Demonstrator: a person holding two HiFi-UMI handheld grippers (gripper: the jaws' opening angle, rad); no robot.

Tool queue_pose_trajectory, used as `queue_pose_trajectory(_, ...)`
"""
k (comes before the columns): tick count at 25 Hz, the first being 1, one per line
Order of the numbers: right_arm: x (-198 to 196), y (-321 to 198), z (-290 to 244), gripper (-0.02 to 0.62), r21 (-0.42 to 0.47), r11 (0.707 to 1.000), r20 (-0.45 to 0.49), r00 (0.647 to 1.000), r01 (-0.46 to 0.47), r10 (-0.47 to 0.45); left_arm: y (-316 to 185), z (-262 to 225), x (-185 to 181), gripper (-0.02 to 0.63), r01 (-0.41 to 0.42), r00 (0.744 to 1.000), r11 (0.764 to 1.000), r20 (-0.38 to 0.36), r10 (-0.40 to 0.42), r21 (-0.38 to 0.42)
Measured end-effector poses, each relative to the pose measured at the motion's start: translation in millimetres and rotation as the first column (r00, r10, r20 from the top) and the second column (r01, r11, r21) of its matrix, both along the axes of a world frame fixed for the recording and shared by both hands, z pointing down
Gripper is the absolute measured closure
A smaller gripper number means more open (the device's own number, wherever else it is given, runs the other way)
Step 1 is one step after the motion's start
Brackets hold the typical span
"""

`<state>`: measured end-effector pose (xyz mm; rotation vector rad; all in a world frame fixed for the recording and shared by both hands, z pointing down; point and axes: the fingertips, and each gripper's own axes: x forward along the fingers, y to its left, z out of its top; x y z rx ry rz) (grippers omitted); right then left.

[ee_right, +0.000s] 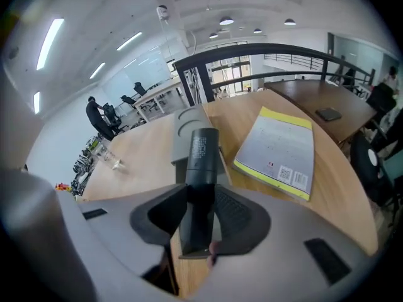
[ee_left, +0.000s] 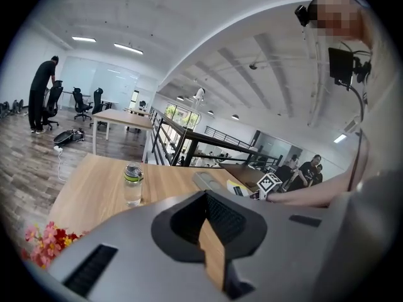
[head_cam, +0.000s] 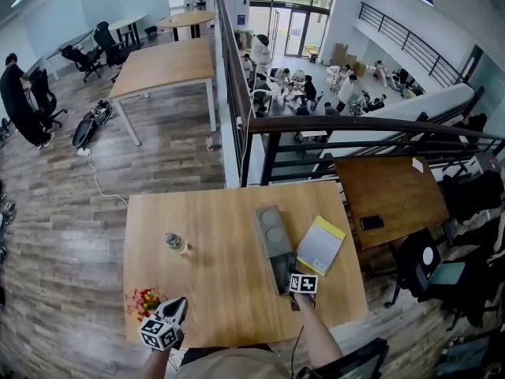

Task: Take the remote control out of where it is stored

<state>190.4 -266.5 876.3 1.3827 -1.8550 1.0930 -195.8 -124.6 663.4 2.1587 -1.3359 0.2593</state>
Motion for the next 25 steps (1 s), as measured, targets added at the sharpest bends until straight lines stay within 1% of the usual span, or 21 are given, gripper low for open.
queue_pose_trajectory(2,-3,5,-12,0.454,0.021,1.000,0.003,1.000,-0.005,0.004,3,1,-4,0.606,-0.010,1.000,1.000,-0.001,0.010,0.003)
queue_pose_trajectory(5,-23,15,-29,0.454,0.040,0.999,0.022,1.000,-0.007,0.006,9,4,-16,0.606,-0.024,1.000,1.000,-0.006,0.024,-0.002)
queue_pose_trajectory(11,-90,57,-34,0.454,0.019,0.998,0.069,0.996,0.060,-0.061,25,11,-33,0.606,-0.082,0.997,0.996,0.000,0.082,-0.025)
queue_pose_trajectory(16,-148,92,-38,0.454,0.001,0.993,0.088,0.989,0.120,-0.120,34,11,-50,0.606,-0.122,0.992,0.992,0.018,0.122,-0.019)
queue_pose_trajectory(19,-182,109,-52,0.454,0.012,0.990,0.136,0.980,0.143,-0.143,35,11,-61,0.606,-0.125,0.992,0.992,0.020,0.125,-0.018)
queue_pose_trajectory(21,-201,119,-63,0.454,0.019,0.990,0.179,0.974,0.139,-0.140,37,13,-67,0.606,-0.127,0.992,0.992,0.015,0.127,-0.019)
queue_pose_trajectory(23,-216,126,-72,0.454,0.020,0.991,0.214,0.968,0.130,-0.131,38,16,-74,0.606,-0.127,0.992,0.992,0.008,0.128,-0.019)
queue_pose_trajectory(25,-226,132,-79,0.454,0.019,0.992,0.225,0.966,0.129,-0.130,40,19,-80,0.606,-0.132,0.991,0.991,0.001,0.132,-0.023)
